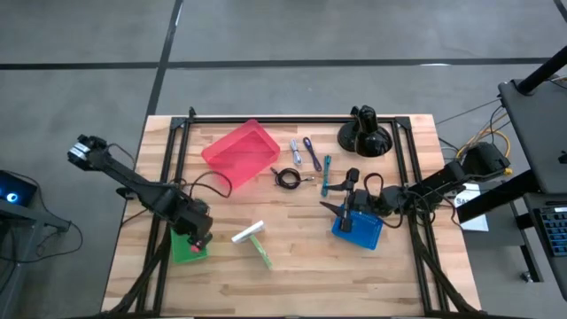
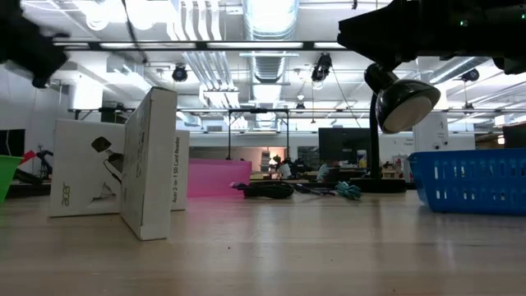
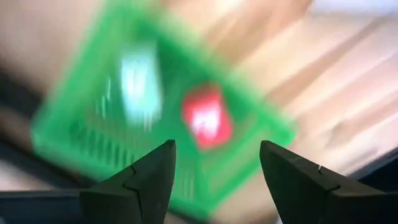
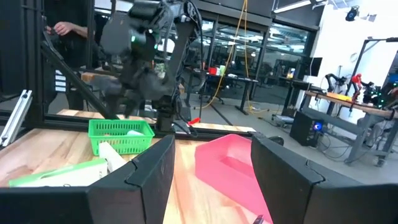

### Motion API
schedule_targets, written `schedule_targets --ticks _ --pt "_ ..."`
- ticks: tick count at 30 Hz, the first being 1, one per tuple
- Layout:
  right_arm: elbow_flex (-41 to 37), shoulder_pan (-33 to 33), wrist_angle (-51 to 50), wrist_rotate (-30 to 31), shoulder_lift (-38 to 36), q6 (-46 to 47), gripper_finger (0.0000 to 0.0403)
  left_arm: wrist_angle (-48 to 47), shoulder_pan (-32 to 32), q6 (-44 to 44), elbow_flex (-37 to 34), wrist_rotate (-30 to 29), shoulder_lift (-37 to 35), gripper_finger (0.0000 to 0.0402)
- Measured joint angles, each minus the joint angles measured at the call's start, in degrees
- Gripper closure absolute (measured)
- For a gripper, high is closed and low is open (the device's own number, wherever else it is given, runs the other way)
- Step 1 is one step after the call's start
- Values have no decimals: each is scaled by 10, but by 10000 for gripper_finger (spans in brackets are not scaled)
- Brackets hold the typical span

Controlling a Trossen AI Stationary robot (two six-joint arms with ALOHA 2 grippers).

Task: Pick and place items into bin
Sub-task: Put the bottom card reader box into the blue bin

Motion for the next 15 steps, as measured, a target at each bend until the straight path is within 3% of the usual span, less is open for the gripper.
schedule_targets --ticks 4,7,15 --pt "0 0 0 0 0 0 204 31 0 85 8 -157 -34 185" --pt "0 0 0 0 0 0 204 81 0 156 8 -231 -55 185" --pt "0 0 -1 0 0 -4 204 297 0 444 2 -344 -68 185"
